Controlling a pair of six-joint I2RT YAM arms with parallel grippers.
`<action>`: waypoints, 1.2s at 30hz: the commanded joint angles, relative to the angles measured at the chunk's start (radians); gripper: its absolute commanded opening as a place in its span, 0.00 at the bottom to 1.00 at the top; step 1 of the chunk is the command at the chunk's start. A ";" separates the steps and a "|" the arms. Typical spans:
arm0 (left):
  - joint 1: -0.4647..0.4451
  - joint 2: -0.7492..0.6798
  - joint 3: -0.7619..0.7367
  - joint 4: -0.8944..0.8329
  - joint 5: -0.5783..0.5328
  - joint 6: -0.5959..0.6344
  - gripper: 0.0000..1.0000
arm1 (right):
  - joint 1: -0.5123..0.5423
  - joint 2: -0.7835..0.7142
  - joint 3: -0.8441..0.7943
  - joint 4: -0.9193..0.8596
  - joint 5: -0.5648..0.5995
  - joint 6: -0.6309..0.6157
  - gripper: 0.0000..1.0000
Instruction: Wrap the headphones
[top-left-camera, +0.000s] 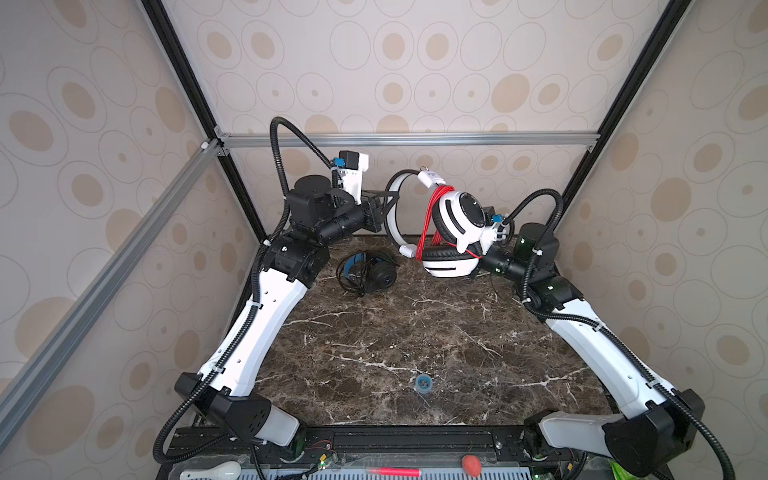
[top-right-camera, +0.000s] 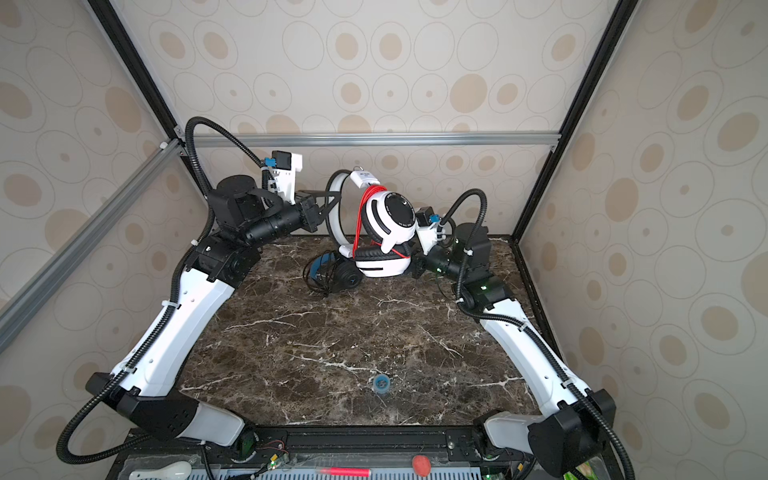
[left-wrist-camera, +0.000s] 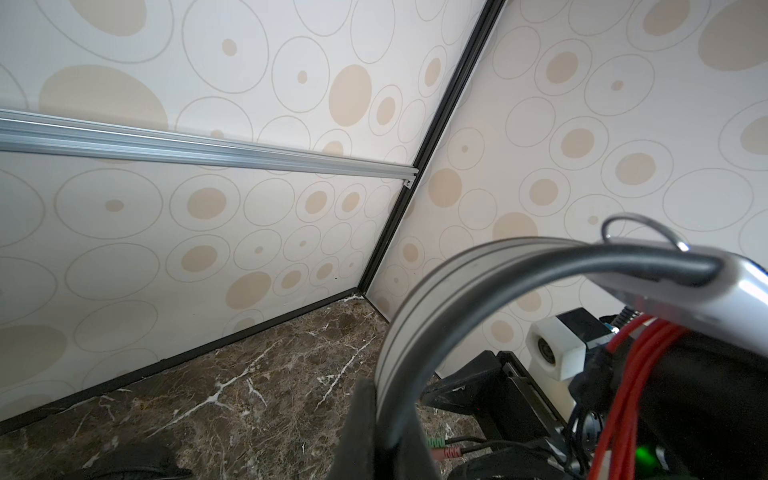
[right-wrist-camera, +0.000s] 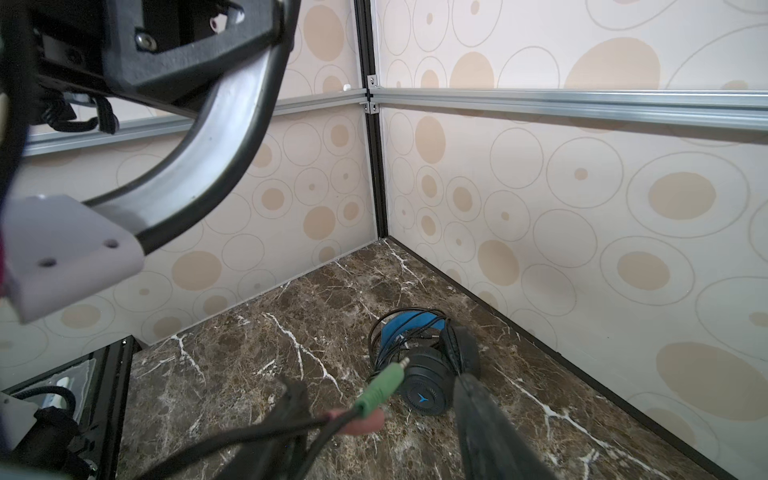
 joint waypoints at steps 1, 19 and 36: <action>0.006 -0.039 0.014 0.088 0.013 -0.058 0.00 | -0.005 0.003 0.032 0.036 -0.046 0.012 0.57; 0.011 -0.046 -0.013 0.146 0.000 -0.115 0.00 | -0.006 -0.014 0.014 0.010 -0.025 -0.005 0.14; 0.015 -0.076 -0.196 0.443 -0.284 -0.530 0.00 | 0.039 -0.065 -0.080 -0.003 0.260 0.002 0.00</action>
